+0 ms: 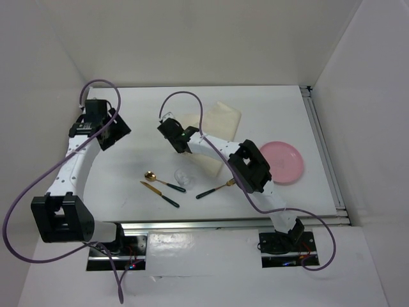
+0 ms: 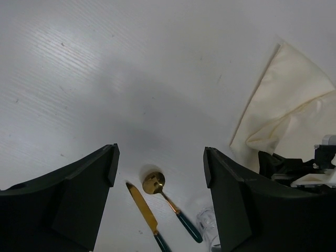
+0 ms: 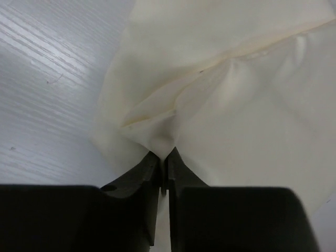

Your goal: Set the dinner table for one person

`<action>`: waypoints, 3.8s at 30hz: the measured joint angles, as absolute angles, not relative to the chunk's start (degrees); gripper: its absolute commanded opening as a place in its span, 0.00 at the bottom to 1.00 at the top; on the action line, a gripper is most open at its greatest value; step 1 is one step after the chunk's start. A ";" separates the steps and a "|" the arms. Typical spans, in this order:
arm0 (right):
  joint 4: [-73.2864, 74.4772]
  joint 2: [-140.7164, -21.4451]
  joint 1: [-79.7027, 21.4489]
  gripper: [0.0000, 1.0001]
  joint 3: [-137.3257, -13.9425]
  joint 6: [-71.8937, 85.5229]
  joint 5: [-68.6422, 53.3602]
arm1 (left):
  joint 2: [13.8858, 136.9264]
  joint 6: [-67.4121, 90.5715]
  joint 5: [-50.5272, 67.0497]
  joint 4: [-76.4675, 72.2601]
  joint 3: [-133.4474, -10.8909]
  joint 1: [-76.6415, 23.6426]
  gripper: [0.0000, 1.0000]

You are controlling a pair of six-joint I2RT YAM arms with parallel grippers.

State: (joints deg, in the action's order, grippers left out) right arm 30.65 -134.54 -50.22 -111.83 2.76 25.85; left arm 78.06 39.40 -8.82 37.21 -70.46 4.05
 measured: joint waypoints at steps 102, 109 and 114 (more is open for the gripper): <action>5.58 -93.95 -15.31 0.00 -55.31 41.93 -11.38 | 112.88 36.21 12.75 34.26 -78.17 -3.09 0.00; 7.49 -97.71 -13.15 0.00 -66.48 41.17 -13.34 | 118.41 34.76 12.32 42.72 -99.90 -2.48 0.00; 6.63 -100.90 -11.60 0.00 -79.53 40.36 -15.22 | 120.42 34.37 13.28 46.19 -122.61 -0.51 0.00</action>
